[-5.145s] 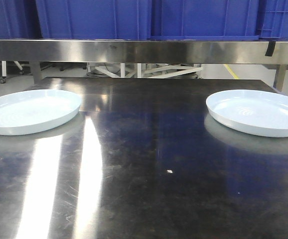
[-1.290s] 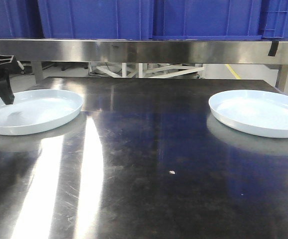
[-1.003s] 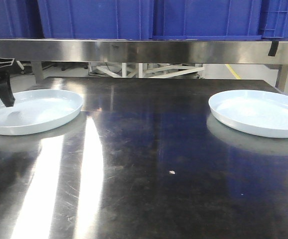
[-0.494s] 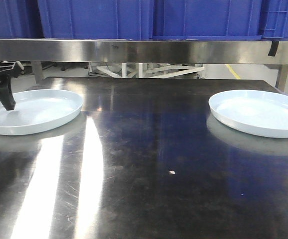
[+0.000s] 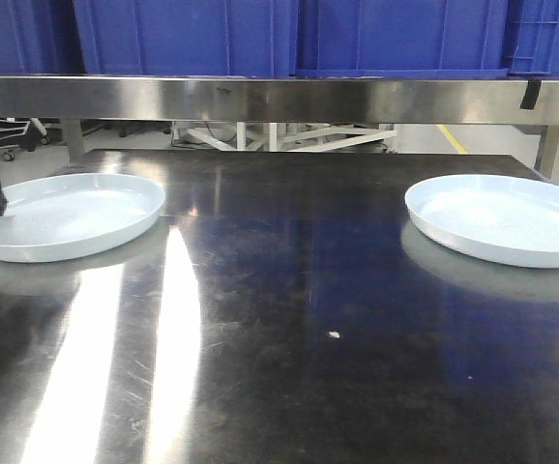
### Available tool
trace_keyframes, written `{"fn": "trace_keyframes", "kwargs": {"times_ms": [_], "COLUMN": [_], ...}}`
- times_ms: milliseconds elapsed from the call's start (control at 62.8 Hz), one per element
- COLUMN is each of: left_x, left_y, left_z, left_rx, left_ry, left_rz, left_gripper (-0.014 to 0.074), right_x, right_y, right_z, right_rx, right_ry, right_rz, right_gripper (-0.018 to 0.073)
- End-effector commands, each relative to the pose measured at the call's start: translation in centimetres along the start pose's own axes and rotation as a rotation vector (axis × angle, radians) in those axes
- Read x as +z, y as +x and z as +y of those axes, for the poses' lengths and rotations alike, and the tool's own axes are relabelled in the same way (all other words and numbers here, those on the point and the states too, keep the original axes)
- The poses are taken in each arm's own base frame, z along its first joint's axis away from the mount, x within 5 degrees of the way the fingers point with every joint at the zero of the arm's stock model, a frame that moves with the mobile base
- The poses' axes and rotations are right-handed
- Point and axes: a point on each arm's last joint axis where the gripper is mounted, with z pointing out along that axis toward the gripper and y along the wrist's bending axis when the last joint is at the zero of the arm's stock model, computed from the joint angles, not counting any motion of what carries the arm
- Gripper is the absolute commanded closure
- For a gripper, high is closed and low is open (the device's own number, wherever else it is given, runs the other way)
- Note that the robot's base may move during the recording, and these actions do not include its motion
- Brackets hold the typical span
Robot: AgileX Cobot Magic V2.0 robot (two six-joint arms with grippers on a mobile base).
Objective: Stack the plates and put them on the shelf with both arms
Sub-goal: 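Lower the left gripper onto the rim of the plate nearest it, then grip the plate rim with the left gripper and lift it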
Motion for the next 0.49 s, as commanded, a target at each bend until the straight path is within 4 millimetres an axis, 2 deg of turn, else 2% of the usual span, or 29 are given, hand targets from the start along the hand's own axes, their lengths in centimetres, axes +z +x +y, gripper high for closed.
{"fn": "trace_keyframes", "kwargs": {"times_ms": [0,127,239,478], "left_x": [-2.3,-2.4,-3.3,-7.5], "left_y": [-1.8,-1.8,-2.6,-5.4], "left_z": [-0.5,-0.6,-0.8,-1.9], "left_rx": [-0.007,-0.006,-0.002,-0.021], "left_ry": [0.020,0.021,0.027,0.084], "left_rz": [-0.120,-0.116,-0.123,-0.198], "left_gripper": [0.0493,0.0510,0.0510,0.0510], "right_x": [-0.4,-0.4,-0.4,-0.4], "right_y": [-2.1,-2.1,-2.1,-2.1], "right_z": [0.2,0.2,0.2,0.2], "right_rx": [-0.016,-0.016,-0.016,-0.016], "right_ry": [-0.009,-0.009,-0.009,-0.009], "right_rz": [-0.123,-0.123,-0.123,-0.123], "right_gripper": [0.0031,0.0031,0.0031,0.0031]}}
